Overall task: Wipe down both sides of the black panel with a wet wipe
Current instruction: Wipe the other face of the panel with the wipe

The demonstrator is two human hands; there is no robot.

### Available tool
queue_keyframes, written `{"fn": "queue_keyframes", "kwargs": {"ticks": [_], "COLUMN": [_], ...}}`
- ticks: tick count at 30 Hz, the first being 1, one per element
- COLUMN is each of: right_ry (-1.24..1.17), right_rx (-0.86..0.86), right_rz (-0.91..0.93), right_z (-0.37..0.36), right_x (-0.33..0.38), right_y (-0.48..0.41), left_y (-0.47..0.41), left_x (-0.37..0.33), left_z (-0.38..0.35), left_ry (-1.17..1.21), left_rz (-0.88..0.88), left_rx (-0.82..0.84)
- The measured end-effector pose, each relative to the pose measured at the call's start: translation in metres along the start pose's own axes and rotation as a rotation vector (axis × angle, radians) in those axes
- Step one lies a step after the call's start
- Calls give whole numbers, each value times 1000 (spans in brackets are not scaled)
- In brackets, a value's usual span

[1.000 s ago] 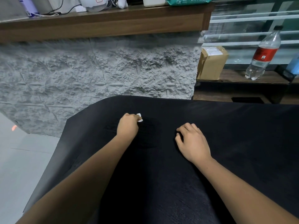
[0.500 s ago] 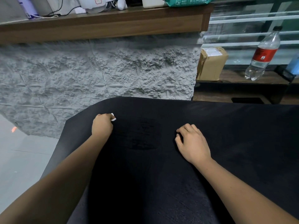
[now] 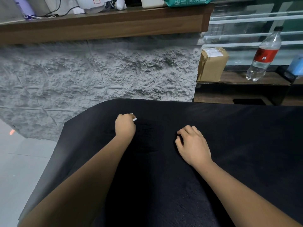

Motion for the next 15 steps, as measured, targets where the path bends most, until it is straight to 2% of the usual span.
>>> {"fn": "queue_keyframes", "kwargs": {"ticks": [15], "right_ry": [2], "right_rx": [-10], "right_rz": [9], "right_z": [0], "right_x": [0], "right_y": [0], "left_y": [2], "left_x": [-82], "left_z": [-40], "left_ry": [55], "left_rz": [-82], "left_rx": [114]}}
Point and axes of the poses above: each hand's wrist, its own y-axis away from the middle knuckle, its own z-axis out of the back of the hand, x = y × z, the point moved 8 cm from there along -y, towards the middle knuckle, and after that the axes turned 13 degrees about x, right-handed, at the moved point
